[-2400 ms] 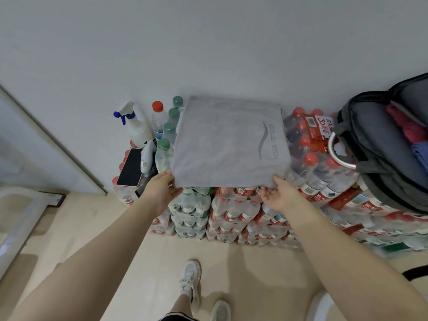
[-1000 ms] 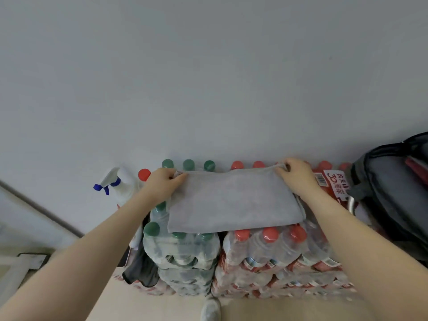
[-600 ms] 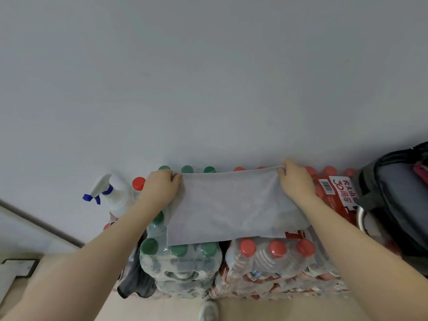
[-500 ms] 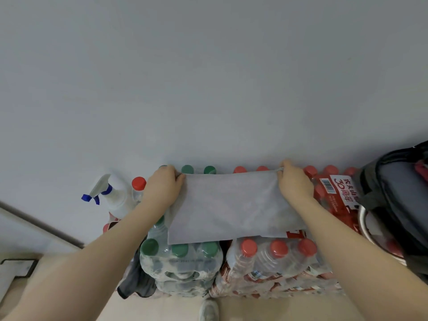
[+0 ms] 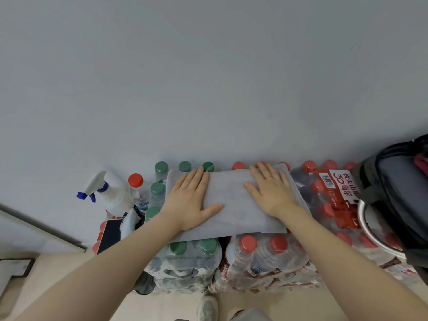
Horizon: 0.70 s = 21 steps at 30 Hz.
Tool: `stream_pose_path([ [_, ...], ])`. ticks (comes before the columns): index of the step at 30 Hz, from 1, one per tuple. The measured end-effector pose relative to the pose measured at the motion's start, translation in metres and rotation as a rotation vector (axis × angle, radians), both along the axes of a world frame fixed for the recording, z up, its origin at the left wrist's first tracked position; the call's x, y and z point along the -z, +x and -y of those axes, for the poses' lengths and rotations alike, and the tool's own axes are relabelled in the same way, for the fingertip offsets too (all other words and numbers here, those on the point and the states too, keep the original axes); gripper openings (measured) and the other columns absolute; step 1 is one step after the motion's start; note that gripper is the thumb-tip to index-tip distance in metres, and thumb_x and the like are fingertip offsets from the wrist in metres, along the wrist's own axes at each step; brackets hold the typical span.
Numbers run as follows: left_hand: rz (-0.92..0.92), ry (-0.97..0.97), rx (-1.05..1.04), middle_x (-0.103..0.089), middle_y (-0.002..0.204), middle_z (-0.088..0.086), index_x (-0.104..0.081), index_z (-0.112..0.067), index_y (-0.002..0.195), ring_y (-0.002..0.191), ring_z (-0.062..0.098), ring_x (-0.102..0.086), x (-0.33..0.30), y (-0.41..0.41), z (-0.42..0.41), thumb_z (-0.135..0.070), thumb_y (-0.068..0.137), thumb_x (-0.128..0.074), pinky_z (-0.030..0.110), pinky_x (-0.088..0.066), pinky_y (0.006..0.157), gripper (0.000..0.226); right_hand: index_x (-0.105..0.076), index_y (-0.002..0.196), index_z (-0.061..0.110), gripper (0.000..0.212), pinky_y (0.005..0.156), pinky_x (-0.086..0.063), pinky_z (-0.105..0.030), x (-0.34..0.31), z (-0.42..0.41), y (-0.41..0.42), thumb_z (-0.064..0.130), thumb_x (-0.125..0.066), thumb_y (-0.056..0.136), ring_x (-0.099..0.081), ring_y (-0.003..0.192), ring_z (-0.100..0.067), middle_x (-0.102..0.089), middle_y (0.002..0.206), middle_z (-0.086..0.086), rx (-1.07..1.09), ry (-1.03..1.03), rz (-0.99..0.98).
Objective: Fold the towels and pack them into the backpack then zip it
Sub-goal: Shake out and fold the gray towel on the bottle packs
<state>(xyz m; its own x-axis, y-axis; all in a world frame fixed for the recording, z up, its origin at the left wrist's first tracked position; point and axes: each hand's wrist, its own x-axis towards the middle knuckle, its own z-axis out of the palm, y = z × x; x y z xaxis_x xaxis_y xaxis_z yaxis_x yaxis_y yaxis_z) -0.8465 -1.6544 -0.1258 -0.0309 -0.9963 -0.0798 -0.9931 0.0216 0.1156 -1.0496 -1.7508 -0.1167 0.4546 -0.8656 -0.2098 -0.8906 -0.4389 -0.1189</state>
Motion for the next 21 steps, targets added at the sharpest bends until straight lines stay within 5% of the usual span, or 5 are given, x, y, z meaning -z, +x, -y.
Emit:
stream_pose_path([
  [7,-0.016,0.058,-0.111,0.005,0.157,0.005,0.005,-0.012,0.147,0.145,0.018,0.005,-0.01,-0.013,-0.003,-0.091,0.041,0.02,0.031,0.008,0.115,0.133,-0.029,0.139,0.004,0.057,0.097,-0.04,-0.043,-0.008,0.002,-0.04,0.039,-0.039,0.096,-0.038,0.127,-0.035,-0.035,0.142,-0.018,0.346,-0.005,0.246],
  [11,-0.058,0.106,-0.2,0.008,0.157,0.008,0.003,-0.015,0.147,0.144,0.021,0.008,-0.014,-0.034,0.006,-0.083,0.052,0.002,0.038,0.005,0.116,0.117,-0.047,0.125,0.003,0.049,0.091,-0.047,-0.044,-0.015,0.01,-0.048,0.035,-0.056,0.088,-0.052,0.114,-0.035,-0.053,0.126,-0.017,0.46,0.113,0.393],
  [16,-0.146,0.112,-0.016,0.011,0.157,0.003,0.002,-0.025,0.147,0.144,0.017,0.009,-0.017,-0.072,0.019,-0.08,0.057,-0.001,0.033,0.009,0.114,0.105,-0.053,0.115,0.001,0.047,0.088,-0.05,-0.046,-0.018,0.012,-0.05,0.023,-0.068,0.076,-0.057,0.105,-0.037,-0.054,0.119,-0.019,0.509,0.249,0.519],
  [19,-0.134,0.108,0.061,0.011,0.156,0.001,0.004,-0.026,0.147,0.144,0.016,0.009,-0.013,-0.094,0.022,-0.091,0.049,0.01,0.031,0.01,0.113,0.118,-0.053,0.113,0.0,0.042,0.086,-0.051,-0.042,-0.018,0.006,-0.058,0.013,-0.068,0.076,-0.057,0.103,-0.036,-0.052,0.118,-0.017,0.519,0.289,0.605],
  [21,-0.108,0.125,0.073,0.013,0.156,0.001,0.006,-0.026,0.147,0.144,0.018,0.011,-0.01,-0.1,0.021,-0.089,0.042,0.023,0.031,0.012,0.113,0.123,-0.056,0.111,-0.003,0.036,0.078,-0.053,-0.04,-0.024,0.005,-0.062,0.002,-0.067,0.077,-0.061,0.096,-0.033,-0.06,0.112,-0.019,0.622,0.53,0.87],
])
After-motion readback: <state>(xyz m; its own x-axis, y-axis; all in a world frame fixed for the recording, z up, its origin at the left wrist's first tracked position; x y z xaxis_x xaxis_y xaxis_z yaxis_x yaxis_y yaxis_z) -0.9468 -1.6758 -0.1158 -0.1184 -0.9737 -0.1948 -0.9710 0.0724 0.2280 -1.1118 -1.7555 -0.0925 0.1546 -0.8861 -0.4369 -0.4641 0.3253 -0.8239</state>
